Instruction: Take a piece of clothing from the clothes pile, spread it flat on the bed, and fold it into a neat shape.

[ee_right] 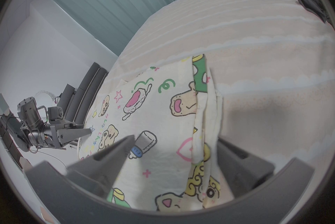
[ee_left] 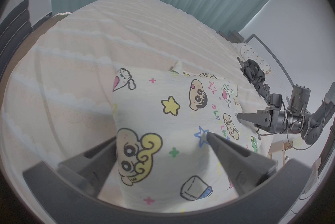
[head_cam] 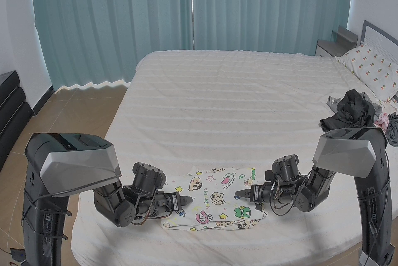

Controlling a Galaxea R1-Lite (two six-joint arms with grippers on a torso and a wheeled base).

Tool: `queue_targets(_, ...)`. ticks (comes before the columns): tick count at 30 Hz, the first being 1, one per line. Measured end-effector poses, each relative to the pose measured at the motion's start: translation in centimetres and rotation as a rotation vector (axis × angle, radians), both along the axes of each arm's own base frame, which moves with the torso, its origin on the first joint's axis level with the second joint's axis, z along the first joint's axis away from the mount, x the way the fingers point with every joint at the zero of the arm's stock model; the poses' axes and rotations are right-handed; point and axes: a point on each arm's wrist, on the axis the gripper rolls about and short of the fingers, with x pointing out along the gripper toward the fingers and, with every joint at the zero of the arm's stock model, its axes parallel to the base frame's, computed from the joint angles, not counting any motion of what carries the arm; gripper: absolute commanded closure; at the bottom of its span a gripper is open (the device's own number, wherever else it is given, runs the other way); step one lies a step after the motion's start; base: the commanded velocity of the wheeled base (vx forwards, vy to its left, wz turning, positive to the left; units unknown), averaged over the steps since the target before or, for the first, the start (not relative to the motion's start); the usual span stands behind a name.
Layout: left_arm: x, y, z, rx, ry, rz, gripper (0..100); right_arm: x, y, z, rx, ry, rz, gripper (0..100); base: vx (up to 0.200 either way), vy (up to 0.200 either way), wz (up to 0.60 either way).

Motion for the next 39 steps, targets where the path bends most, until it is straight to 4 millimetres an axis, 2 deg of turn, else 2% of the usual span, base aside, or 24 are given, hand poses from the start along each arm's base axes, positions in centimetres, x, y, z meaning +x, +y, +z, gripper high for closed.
queue_targets(12, -0.2, -0.6, 0.3, -0.018, 0.003, 0.035, 100, -0.1, -0.2, 0.2, 0.033, -0.005, 0.011, 100, 0.000, 0.000, 0.00)
queue_targets(20, -0.6, -0.7, 1.8, -0.095, 0.024, 0.101, 100, -0.7, -0.3, 1.4, 0.077, -0.028, 0.008, 100, 0.000, 0.000, 0.00)
queue_targets(26, -0.9, -0.7, 2.3, -0.097, 0.012, 0.102, 100, -0.9, -0.5, 1.4, 0.068, -0.024, 0.003, 100, 0.000, 0.000, 0.00)
queue_targets(27, -0.9, -0.7, 2.3, -0.097, 0.010, 0.103, 100, -0.9, -0.5, 1.3, 0.063, -0.022, 0.005, 0, 0.000, 0.000, 0.00)
queue_targets(39, -1.0, -0.7, 2.3, -0.093, 0.008, 0.107, 100, -1.0, -1.3, 0.2, -0.007, 0.032, 0.024, 0, 0.000, 0.000, 0.00)
